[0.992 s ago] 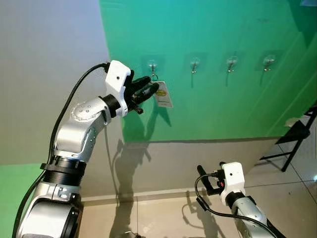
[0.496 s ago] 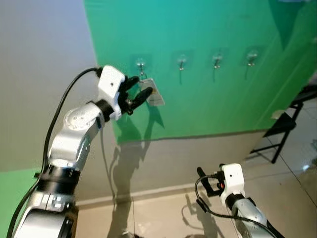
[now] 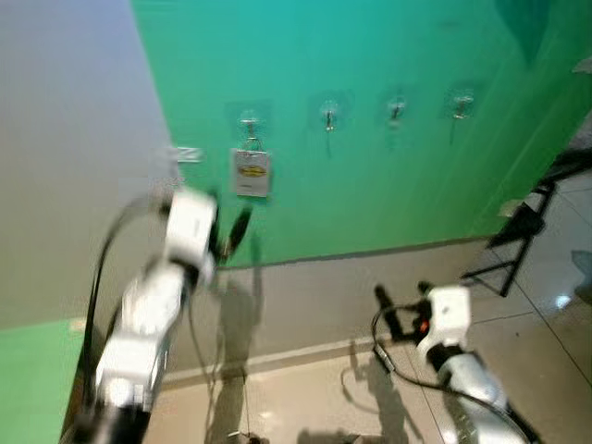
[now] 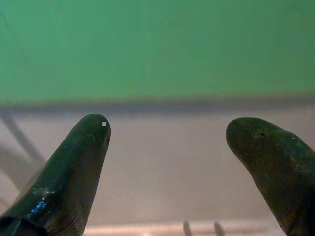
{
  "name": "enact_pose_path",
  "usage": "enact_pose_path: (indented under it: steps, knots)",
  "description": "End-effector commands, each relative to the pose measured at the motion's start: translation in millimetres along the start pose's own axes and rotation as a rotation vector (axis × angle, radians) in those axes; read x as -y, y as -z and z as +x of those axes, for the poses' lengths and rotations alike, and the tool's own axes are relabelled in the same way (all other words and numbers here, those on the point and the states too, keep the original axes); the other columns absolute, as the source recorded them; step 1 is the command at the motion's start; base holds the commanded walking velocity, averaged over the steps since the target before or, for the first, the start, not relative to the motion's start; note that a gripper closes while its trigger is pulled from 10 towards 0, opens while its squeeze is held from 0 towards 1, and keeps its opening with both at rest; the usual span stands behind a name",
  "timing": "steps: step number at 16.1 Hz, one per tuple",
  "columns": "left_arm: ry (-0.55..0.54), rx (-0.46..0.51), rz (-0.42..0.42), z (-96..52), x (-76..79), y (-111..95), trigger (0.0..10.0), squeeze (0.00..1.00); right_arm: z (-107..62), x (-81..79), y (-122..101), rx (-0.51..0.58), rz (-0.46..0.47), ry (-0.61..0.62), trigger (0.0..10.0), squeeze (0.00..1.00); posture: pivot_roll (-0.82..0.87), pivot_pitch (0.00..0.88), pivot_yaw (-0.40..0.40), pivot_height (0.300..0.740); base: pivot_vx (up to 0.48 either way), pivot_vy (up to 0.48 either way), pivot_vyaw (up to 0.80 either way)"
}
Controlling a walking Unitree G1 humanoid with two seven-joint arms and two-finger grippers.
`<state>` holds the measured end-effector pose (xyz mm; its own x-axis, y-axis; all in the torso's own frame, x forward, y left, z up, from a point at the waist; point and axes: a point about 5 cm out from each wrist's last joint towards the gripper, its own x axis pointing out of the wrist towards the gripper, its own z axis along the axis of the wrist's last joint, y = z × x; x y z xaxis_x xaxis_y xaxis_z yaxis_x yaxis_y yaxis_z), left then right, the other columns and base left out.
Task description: Hang keys on a hook
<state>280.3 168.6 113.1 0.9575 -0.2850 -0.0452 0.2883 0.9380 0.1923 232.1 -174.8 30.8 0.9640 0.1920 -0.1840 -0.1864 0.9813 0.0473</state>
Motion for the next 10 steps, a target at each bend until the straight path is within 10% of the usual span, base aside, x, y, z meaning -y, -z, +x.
enact_pose_path:
  steps: [1, 8, 9, 10]
  knots:
    - [-0.017, 0.031, 0.023, -2.6, 2.2, -1, 10.0, 0.00, -2.3, -0.1, -4, 0.002, 0.019, -0.017, 10.0, 0.00, -0.09, 0.000, 0.015, 0.740, 0.000, 0.000, 0.00]
    - [-0.095, -0.172, 0.058, -64.4, 10.7, 54, 10.0, 0.00, -50.2, 7.8, -5, 0.025, -0.006, 0.120, 10.0, 0.00, -0.08, 0.000, 0.003, 0.740, 0.000, 0.000, 0.00]
    - [-0.073, -0.156, 0.036, -62.0, 22.1, 57, 10.0, 0.44, -59.0, 6.5, 0, 0.015, 0.004, 0.138, 10.0, 0.00, -0.09, 0.000, -0.001, 0.740, 0.000, 0.000, 0.00]
    - [-0.048, -0.140, -0.003, -54.7, 34.8, 61, 10.0, 0.51, -63.4, 4.1, 6, 0.003, 0.011, 0.145, 10.0, 0.00, -0.09, 0.000, 0.002, 0.740, 0.000, 0.000, 0.00]
